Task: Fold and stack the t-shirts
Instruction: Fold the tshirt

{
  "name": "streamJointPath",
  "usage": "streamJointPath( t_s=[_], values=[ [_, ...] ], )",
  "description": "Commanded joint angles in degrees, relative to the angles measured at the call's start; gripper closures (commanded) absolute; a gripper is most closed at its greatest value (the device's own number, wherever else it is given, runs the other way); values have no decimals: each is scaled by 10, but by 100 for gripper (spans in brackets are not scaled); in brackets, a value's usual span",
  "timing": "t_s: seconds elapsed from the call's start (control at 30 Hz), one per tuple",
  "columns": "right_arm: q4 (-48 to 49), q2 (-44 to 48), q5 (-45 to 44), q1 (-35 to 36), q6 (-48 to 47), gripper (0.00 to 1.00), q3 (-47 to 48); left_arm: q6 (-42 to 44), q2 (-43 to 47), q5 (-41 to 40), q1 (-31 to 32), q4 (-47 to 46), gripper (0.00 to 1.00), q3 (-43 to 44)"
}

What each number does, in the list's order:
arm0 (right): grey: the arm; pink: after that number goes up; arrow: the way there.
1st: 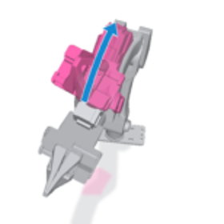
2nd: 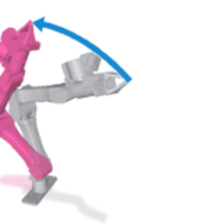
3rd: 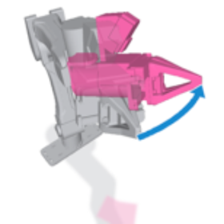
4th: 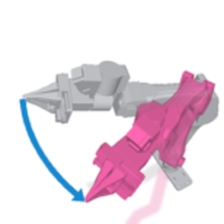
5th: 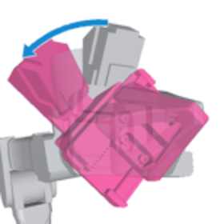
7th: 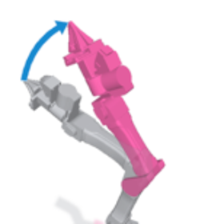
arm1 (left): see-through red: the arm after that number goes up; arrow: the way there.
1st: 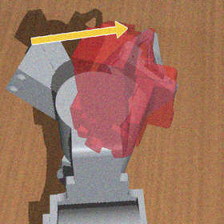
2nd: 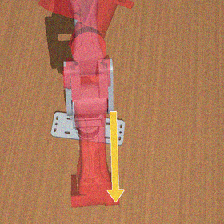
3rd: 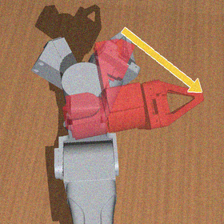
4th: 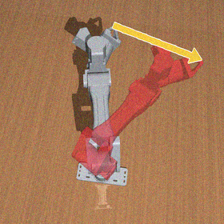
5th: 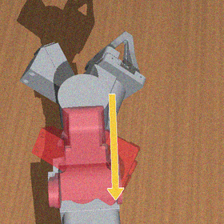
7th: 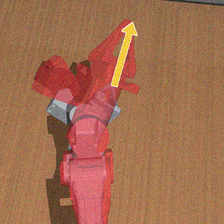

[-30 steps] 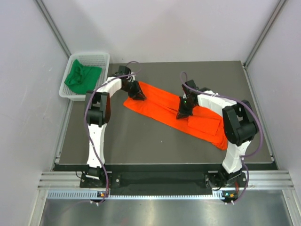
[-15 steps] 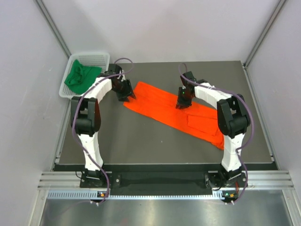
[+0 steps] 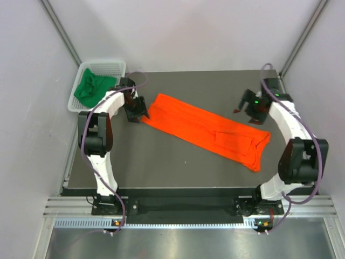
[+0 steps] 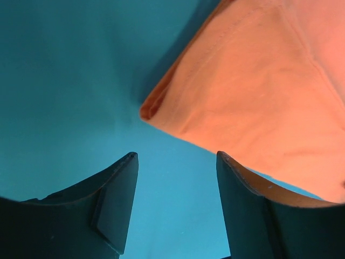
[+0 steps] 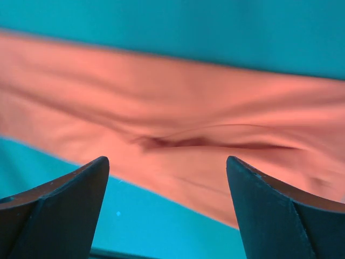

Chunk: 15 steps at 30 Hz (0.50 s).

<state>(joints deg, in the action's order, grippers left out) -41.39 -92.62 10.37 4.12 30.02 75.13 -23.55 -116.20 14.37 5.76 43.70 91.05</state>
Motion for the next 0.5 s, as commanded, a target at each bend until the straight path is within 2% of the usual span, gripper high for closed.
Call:
streamJointPath(
  t_s=[0.0,0.1,0.3,0.47],
  values=[
    [-28,54,6,-85,-50,10,-45,10,-10,-31,-4,16,35,13],
    [-27,77,11,-174,-74,9,-85,3,-20,-37,-8,19,34,18],
    [2,74,4,-237,-88,10,-139,4,-64,-36,-9,28,34,42],
    [42,38,-7,-263,-89,18,-160,7,-88,-29,-9,23,48,50]
  ],
)
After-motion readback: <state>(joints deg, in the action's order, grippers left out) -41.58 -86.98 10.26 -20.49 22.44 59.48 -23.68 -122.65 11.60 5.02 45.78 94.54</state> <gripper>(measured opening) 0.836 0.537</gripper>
